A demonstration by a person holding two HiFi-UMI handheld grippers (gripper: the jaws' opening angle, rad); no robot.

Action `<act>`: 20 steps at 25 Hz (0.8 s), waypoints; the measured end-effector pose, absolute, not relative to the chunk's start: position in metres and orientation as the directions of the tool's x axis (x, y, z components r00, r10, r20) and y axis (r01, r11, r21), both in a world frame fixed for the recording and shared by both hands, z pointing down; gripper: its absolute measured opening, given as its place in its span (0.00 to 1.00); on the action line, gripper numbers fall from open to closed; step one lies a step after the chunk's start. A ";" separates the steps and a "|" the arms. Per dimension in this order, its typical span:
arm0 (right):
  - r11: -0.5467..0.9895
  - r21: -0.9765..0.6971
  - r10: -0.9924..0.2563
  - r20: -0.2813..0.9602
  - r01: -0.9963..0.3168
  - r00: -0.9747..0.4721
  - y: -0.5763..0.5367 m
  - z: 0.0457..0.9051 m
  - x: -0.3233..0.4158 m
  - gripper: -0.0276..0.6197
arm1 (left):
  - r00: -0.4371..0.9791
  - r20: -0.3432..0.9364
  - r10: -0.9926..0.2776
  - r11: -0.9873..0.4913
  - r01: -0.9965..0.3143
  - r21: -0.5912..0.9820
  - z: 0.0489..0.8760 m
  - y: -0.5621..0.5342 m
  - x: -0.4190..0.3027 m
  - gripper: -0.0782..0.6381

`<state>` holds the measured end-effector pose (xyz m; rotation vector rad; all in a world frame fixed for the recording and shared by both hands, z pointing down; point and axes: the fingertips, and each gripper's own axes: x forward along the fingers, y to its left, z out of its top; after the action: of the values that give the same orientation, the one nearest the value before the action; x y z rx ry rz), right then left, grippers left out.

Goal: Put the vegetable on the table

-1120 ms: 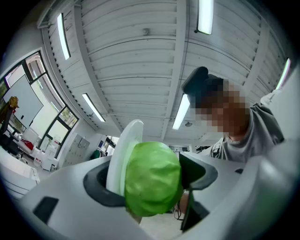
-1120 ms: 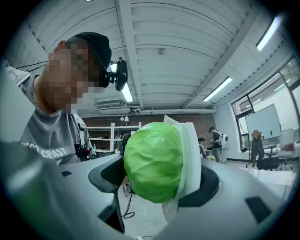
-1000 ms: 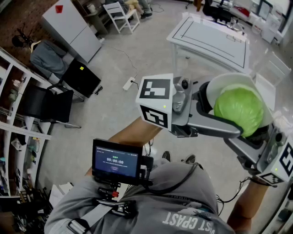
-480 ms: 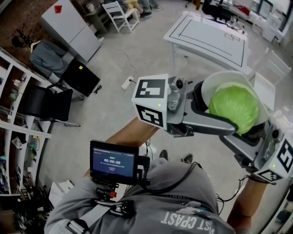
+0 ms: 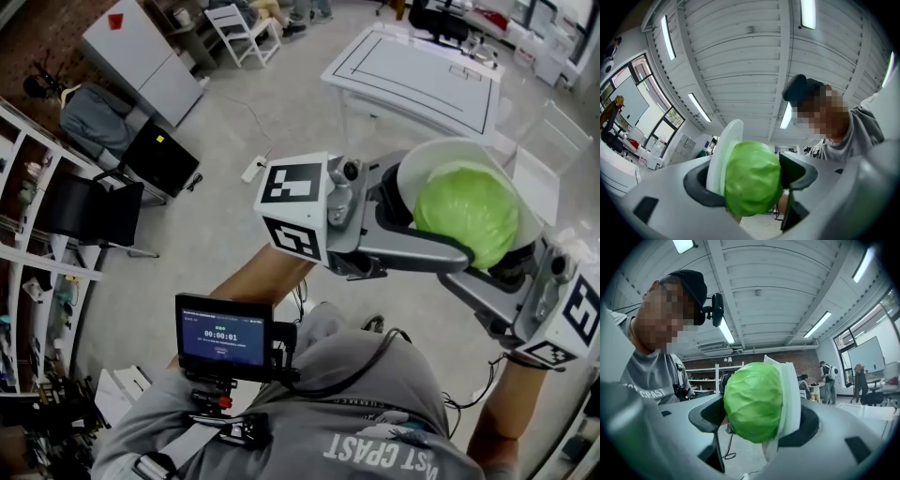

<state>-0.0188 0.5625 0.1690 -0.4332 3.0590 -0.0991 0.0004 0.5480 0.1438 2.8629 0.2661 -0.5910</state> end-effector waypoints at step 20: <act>0.931 -0.142 -0.345 -0.035 -0.337 -0.938 0.488 0.167 -0.071 0.54 | 0.897 -0.404 0.182 -0.942 0.277 0.191 0.136 0.472 -0.053 0.61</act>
<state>-0.0705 0.4883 0.1673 -0.5352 3.0286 -0.2072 -0.0532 0.4721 0.1356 2.8185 0.3465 -0.5653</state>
